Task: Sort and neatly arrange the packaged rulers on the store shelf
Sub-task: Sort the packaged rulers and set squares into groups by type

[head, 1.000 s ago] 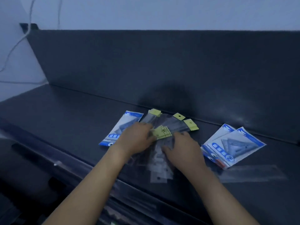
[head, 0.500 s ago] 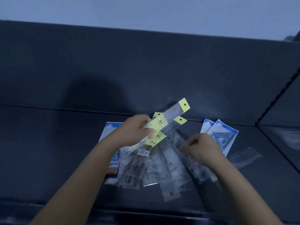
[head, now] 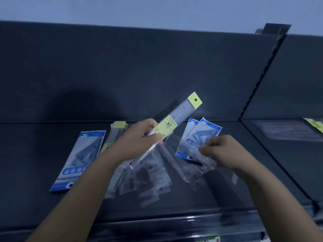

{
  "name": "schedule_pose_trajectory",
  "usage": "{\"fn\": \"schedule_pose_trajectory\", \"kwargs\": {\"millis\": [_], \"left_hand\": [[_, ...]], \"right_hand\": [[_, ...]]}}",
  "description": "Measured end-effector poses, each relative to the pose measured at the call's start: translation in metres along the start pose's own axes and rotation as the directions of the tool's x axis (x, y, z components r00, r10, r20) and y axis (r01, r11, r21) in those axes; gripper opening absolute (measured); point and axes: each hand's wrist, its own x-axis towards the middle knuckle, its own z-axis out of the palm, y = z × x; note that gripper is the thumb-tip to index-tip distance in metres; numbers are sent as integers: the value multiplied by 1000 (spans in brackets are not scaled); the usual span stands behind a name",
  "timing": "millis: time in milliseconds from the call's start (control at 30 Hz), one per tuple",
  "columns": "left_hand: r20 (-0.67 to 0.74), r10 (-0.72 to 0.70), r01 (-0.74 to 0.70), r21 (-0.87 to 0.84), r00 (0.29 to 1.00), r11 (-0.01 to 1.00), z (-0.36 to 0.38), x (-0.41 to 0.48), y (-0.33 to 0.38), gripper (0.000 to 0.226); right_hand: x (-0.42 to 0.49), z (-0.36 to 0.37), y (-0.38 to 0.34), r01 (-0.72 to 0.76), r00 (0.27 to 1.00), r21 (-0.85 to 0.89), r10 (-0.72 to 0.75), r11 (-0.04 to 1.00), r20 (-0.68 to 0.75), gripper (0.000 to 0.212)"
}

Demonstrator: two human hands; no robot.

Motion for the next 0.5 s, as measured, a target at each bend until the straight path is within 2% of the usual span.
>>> {"fn": "schedule_pose_trajectory", "kwargs": {"millis": [100, 200, 267, 367, 500], "left_hand": [[-11, -12, 12, -55, 1000, 998, 28, -1, 16, 6], [-61, -32, 23, -150, 998, 988, 68, 0, 37, 4], [-87, -73, 52, -223, 994, 973, 102, 3, 53, 4], [-100, -153, 117, -296, 983, 948, 160, 12, 81, 8], [-130, -243, 205, -251, 961, 946, 227, 26, 118, 20]], "right_hand": [[-7, -30, 27, -74, 994, 223, 54, 972, 93, 14], [-14, -67, 56, -158, 982, 457, 93, 876, 162, 2], [-18, -91, 78, -211, 970, 596, 88, 774, 228, 15], [-26, -126, 113, -270, 953, 691, 85, 671, 290, 23], [-34, -158, 148, -303, 950, 801, 94, 517, 299, 24]]}}
